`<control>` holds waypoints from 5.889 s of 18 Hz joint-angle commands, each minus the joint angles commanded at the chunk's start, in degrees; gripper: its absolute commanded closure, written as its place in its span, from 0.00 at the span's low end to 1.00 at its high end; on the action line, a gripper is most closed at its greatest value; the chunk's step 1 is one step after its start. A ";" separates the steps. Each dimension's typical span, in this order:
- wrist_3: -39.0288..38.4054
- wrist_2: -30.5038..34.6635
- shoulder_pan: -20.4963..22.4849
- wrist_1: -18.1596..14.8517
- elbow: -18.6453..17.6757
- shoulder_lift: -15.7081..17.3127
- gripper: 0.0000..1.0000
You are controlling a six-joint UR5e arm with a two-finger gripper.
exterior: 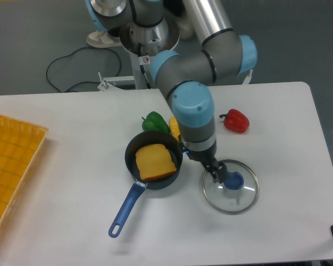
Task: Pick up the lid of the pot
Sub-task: 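Move the gripper over the blue knob of the glass lid, then lower the open gripper down onto the blue knob, then close the gripper around the blue knob of the lid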
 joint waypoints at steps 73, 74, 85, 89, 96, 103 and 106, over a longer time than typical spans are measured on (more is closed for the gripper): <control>-64.59 5.54 3.35 7.82 0.70 -11.42 0.00; -64.60 5.36 3.17 7.82 0.79 -11.16 0.00; -65.47 2.82 3.96 6.50 -0.88 -10.90 0.00; -68.28 -1.49 4.40 5.80 -0.53 -11.07 0.00; -67.58 -2.64 5.10 5.80 -0.35 -11.60 0.00; -65.30 -2.64 5.72 6.06 0.44 -11.60 0.00; -65.39 -2.55 5.89 5.98 0.44 -11.78 0.00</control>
